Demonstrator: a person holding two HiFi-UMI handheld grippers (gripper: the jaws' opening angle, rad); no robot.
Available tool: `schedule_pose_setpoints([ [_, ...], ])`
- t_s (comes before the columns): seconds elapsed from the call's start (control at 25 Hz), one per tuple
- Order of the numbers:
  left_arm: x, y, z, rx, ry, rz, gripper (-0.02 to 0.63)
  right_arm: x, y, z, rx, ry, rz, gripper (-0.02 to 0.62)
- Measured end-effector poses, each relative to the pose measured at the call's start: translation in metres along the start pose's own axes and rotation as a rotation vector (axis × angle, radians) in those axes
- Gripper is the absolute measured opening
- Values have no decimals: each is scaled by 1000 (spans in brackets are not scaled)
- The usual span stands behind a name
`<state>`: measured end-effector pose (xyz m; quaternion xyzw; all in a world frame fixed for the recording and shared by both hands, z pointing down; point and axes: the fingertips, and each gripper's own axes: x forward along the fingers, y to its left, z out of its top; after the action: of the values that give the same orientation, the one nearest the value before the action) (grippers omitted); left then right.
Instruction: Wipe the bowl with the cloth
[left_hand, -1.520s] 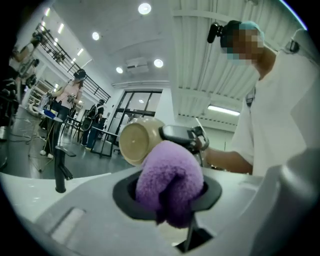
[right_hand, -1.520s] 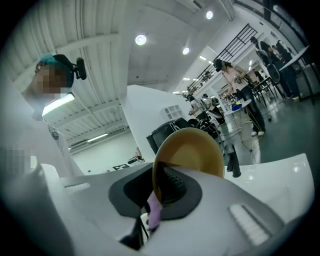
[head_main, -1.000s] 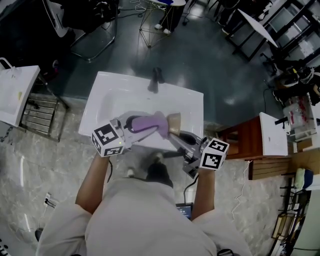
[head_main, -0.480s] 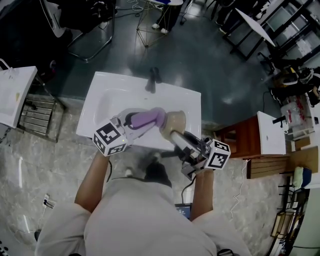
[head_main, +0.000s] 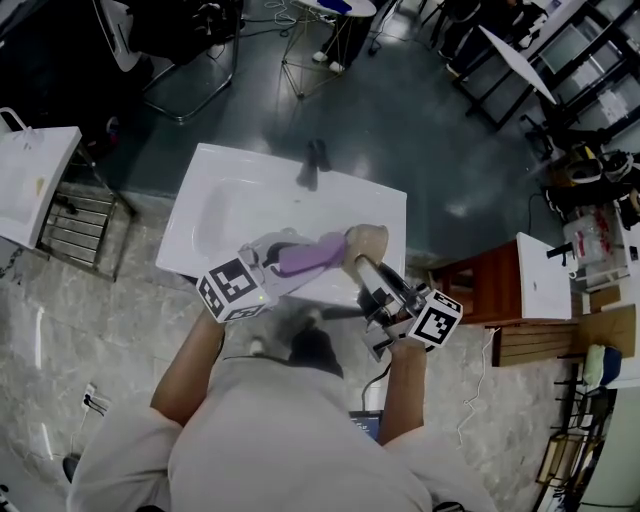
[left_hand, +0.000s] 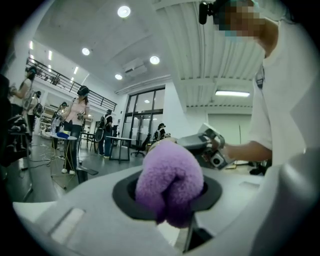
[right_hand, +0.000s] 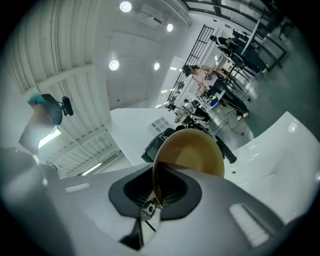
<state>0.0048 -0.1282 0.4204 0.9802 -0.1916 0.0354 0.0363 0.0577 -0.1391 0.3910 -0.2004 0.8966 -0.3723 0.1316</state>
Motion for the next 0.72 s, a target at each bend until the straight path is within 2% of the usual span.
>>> schedule_pose_setpoints([
  [0.2,2,-6,6,4,-11,-6,121,2,-15,-18,-166,117,-145,14],
  [0.28,4,-7,11,13,-7,0,121,3,-15,-24,-202,156,-159,14],
  [0.36,5,-3,16,16,-8,15,121,4,-10,-27,-210,179,-128,14],
  [0.48,5,7,21,8,-20,46,121,6,7,-30,-204,199,-30,14],
  [0.6,2,19,22,8,-23,80,121,7,20,-27,-164,168,54,14],
  [0.72,0,28,20,14,-6,115,121,8,28,-24,-137,146,99,14],
])
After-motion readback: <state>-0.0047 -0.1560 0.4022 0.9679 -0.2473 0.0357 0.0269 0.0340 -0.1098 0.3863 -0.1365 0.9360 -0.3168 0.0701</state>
